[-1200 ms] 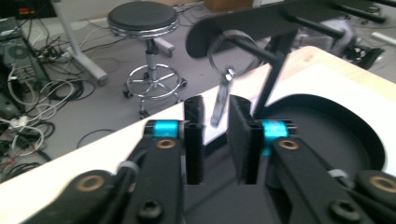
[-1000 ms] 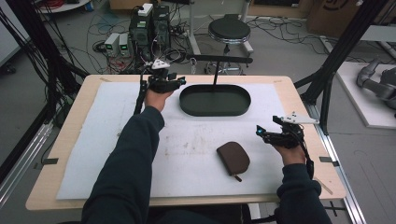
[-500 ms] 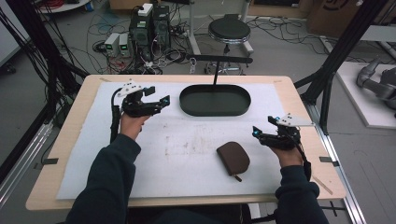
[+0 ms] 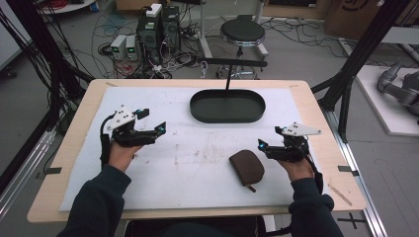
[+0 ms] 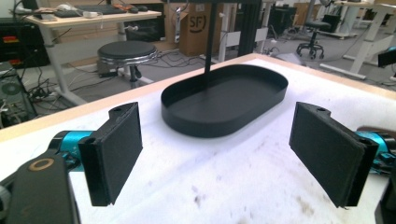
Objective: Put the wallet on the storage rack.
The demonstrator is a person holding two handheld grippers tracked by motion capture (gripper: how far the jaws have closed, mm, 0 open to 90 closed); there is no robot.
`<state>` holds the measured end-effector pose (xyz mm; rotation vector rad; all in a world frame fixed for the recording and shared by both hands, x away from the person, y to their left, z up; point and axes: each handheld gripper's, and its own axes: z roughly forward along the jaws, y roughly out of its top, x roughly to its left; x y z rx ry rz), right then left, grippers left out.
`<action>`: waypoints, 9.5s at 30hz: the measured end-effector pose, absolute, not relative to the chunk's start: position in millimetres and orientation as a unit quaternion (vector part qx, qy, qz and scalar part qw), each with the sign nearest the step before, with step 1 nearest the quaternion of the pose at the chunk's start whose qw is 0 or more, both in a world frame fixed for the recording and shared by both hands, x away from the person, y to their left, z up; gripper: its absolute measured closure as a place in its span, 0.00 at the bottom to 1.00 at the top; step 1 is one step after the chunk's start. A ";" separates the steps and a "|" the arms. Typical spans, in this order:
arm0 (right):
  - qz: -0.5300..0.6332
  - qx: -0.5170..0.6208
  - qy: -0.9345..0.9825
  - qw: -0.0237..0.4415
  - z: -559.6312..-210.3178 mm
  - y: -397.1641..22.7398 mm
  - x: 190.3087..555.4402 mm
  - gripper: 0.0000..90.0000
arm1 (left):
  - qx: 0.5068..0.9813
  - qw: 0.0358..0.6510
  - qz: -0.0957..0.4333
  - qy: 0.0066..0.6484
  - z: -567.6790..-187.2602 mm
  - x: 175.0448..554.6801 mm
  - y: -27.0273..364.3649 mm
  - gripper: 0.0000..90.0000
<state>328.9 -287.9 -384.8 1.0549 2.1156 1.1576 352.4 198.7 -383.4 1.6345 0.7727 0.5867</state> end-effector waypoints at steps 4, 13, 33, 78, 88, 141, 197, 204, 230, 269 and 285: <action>0.421 0.394 0.778 0.252 -385.2 -283.5 323.5 0.22 | 0.695 0.582 0.257 0.335 -387.5 341.7 208.2 0.19; 0.392 0.375 0.806 0.237 -399.4 -250.3 304.8 0.22 | 0.696 0.572 0.263 0.345 -398.3 331.0 220.4 0.19; 0.309 0.292 0.878 0.218 -430.1 -218.4 323.6 0.33 | 0.699 0.561 0.259 0.360 -407.1 334.3 225.3 0.20; 0.241 0.314 0.872 0.289 -430.2 -223.0 330.8 0.50 | 0.682 0.567 0.253 0.387 -411.8 335.3 240.4 0.20; 0.309 0.325 0.860 0.244 -400.2 -247.0 326.5 0.77 | 0.680 0.567 0.253 0.390 -412.4 335.8 242.2 0.20; 0.431 0.405 0.766 0.250 -392.9 -286.3 333.8 0.31 | 0.684 0.566 0.253 0.384 -413.3 335.1 243.2 0.21; 0.415 0.377 0.798 0.221 -380.0 -177.4 493.5 0.69 | 0.684 0.570 0.255 0.377 -415.6 334.5 245.8 0.21; 0.428 0.407 0.784 0.190 -396.5 -164.7 514.7 0.69 | 0.685 0.568 0.253 0.379 -416.7 334.9 246.2 0.21; 0.391 0.440 0.777 0.224 -374.9 -215.8 501.4 0.42 | 0.682 0.573 0.250 0.379 -416.6 334.6 246.4 0.22; 0.413 0.406 0.763 0.288 -399.7 -312.0 340.3 0.24 | 0.681 0.572 0.267 0.372 -408.9 332.3 241.4 0.20; 0.411 0.411 0.763 0.284 -402.4 -312.1 342.1 0.24 | 0.679 0.569 0.269 0.377 -411.0 333.1 243.8 0.20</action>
